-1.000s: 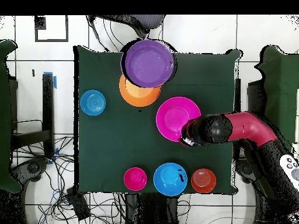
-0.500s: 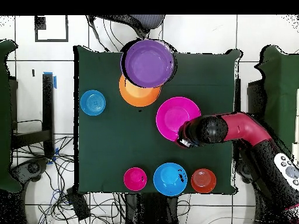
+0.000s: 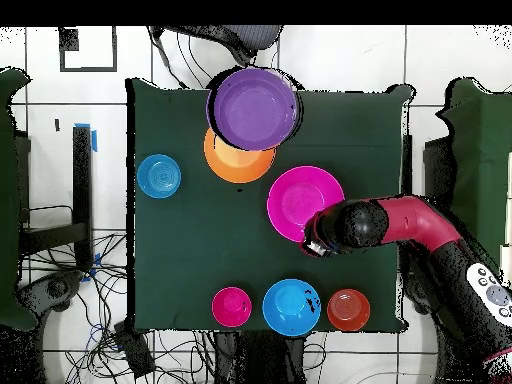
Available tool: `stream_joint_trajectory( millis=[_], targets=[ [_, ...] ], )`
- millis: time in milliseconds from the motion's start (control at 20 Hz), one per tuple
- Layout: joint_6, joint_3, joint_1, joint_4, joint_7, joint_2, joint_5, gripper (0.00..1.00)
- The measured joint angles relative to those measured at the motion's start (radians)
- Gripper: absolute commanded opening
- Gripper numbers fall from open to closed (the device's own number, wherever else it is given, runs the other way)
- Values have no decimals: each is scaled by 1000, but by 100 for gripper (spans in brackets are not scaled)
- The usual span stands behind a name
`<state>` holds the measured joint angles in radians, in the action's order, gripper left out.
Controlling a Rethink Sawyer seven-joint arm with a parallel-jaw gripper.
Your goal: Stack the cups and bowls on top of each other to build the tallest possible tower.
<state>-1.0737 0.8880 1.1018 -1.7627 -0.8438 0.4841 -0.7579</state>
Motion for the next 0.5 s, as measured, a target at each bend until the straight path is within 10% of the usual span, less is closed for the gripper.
stream_joint_trajectory(
  millis=[500],
  targets=[
    [-11,-4,4,-44,0,1,0,100]
  ],
)
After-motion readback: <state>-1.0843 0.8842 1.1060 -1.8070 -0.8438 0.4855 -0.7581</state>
